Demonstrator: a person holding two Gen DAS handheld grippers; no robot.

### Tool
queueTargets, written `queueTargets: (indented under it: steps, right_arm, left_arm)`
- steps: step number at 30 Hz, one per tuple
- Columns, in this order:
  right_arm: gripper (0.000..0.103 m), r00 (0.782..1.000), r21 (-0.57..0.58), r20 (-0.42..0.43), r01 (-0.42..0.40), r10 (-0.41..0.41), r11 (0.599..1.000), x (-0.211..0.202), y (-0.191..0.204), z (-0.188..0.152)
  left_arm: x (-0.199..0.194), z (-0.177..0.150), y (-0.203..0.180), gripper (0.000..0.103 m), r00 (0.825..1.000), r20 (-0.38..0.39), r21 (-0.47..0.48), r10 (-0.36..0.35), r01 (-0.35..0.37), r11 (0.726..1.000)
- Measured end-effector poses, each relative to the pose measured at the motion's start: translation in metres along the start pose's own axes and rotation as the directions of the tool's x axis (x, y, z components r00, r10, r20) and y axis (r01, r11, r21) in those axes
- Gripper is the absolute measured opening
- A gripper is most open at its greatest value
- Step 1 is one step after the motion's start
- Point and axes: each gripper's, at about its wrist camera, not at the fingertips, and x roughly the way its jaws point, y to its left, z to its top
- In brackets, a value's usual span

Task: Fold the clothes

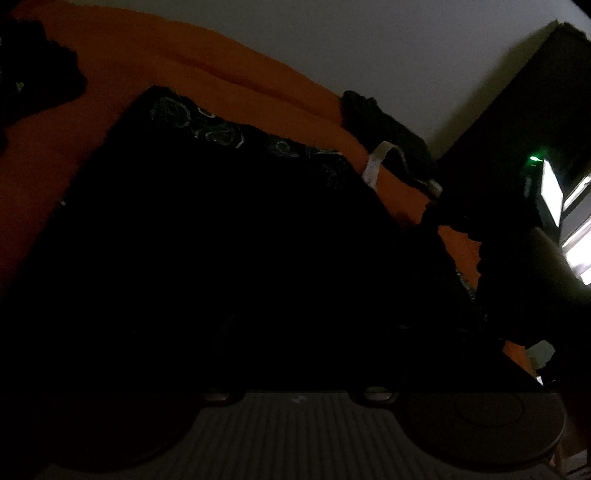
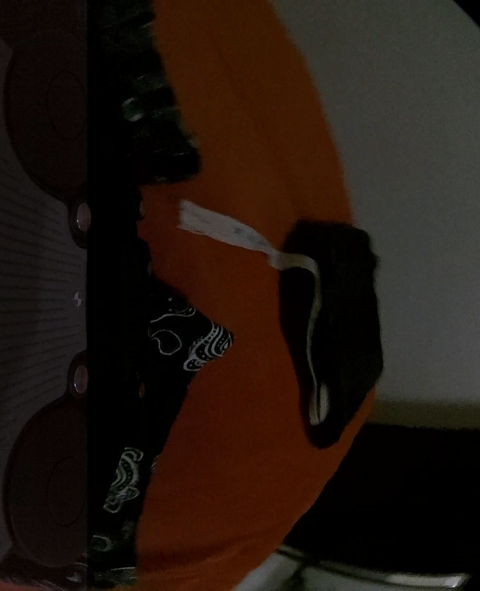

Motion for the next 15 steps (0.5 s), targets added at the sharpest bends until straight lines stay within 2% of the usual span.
queueTargets:
  steps: [2, 3, 4, 6, 8, 9, 11, 15]
  right_arm:
    - [0.067, 0.996, 0.0, -0.077, -0.041, 0.041, 0.999, 0.016, -0.002, -0.003]
    - [0.075, 0.996, 0.02, -0.072, -0.044, 0.045, 0.999, 0.014, -0.006, -0.003]
    - [0.081, 0.999, 0.056, -0.012, -0.051, 0.052, 0.997, -0.002, -0.012, -0.005]
    - [0.082, 0.988, 0.107, 0.098, -0.128, 0.118, 0.986, -0.037, -0.031, -0.013]
    - [0.082, 0.969, 0.126, 0.163, -0.205, 0.184, 0.971, -0.076, -0.053, -0.025]
    - [0.082, 0.969, 0.135, 0.167, -0.205, 0.182, 0.969, -0.095, -0.065, -0.035]
    - [0.082, 0.971, 0.162, 0.168, -0.199, 0.172, 0.967, -0.131, -0.09, -0.06]
    - [0.082, 0.982, 0.247, 0.126, -0.172, 0.144, 0.954, -0.185, -0.133, -0.126]
  left_arm:
    - [0.001, 0.002, 0.0, 0.072, 0.999, -0.007, 0.02, 0.038, -0.038, 0.999]
    - [0.0, 0.004, 0.0, 0.072, 0.999, -0.014, 0.025, 0.051, -0.05, 0.998]
    - [-0.005, 0.009, 0.002, 0.072, 0.999, -0.013, 0.027, 0.052, -0.052, 0.998]
    - [-0.018, 0.021, 0.004, 0.074, 0.999, -0.001, 0.029, 0.046, -0.046, 0.999]
    - [-0.038, 0.035, 0.011, 0.087, 0.997, 0.048, 0.032, 0.066, -0.068, 0.997]
    - [-0.047, 0.041, 0.016, 0.094, 0.993, 0.075, 0.031, 0.09, -0.093, 0.995]
    - [-0.057, 0.048, 0.027, 0.094, 0.982, 0.121, 0.025, 0.148, -0.152, 0.988]
    - [-0.044, 0.046, 0.052, 0.088, 0.975, 0.064, -0.031, 0.213, -0.211, 0.977]
